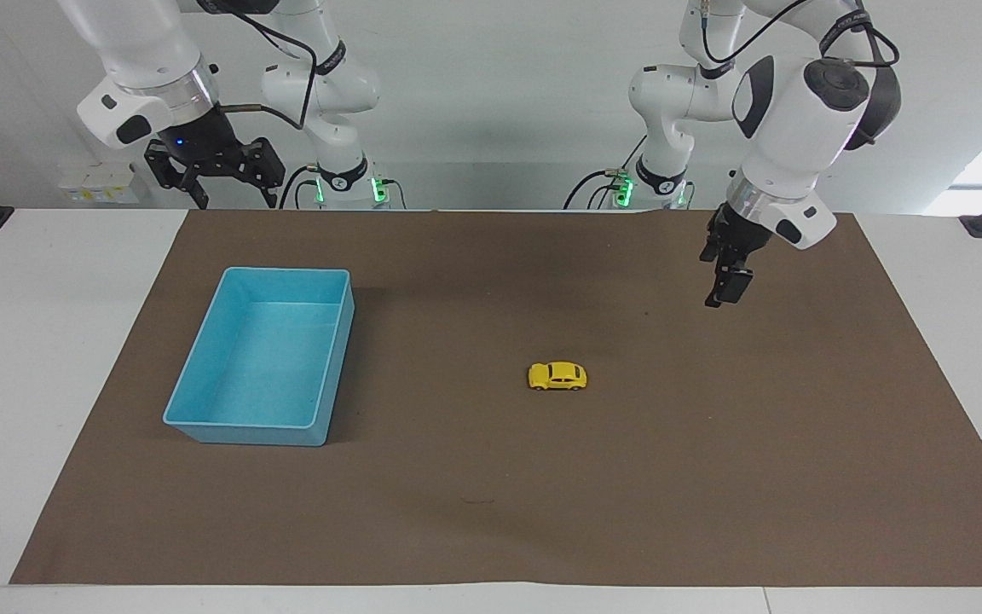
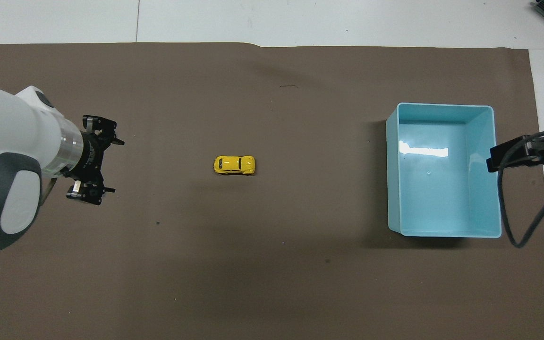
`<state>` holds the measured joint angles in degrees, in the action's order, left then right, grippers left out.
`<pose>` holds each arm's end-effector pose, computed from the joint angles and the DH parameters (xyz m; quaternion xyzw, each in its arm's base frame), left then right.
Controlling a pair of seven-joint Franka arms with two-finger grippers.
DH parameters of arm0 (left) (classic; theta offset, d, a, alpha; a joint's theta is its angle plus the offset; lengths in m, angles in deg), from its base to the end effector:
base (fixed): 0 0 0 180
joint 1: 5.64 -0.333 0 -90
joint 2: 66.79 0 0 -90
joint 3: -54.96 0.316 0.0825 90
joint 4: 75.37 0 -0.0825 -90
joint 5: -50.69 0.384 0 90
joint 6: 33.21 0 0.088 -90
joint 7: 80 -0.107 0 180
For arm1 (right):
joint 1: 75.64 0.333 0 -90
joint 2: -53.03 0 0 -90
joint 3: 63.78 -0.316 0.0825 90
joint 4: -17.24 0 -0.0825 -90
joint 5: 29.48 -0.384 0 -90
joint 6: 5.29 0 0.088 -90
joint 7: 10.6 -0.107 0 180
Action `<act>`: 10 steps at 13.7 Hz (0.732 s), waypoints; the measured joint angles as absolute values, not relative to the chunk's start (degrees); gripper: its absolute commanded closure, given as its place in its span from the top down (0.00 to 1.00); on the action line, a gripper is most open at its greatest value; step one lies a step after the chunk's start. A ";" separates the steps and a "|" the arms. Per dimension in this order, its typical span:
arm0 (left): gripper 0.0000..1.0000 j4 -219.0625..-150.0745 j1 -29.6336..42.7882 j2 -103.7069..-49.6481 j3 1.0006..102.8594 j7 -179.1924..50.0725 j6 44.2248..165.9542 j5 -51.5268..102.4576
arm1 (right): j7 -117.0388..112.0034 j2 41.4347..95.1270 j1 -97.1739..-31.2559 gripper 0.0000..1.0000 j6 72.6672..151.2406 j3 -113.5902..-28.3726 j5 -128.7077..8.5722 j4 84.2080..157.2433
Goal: Wind up and store yellow beetle car
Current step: 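Reach the left gripper over to the yellow beetle car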
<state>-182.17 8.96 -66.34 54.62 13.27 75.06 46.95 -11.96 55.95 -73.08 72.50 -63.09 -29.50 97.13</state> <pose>0.5430 -0.1499 0.5169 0.7687 0.6387 -0.0154 0.0318 0.5471 0.0181 0.6600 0.9990 0.0045 -0.0438 0.0014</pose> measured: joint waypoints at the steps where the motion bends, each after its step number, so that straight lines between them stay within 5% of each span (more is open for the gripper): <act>1: 1.00 -182.23 10.31 -67.26 54.55 16.81 76.64 46.93 | -11.96 55.95 -73.08 1.00 72.50 -63.09 -29.50 97.13; 10: 1.00 -182.45 19.68 -76.53 54.40 35.15 88.46 46.85 | -11.96 55.95 -73.08 1.00 72.50 -63.09 -29.50 97.13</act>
<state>-182.45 19.68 -76.53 54.40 35.15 88.46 46.85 -11.96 55.95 -73.08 72.50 -63.09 -29.50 97.13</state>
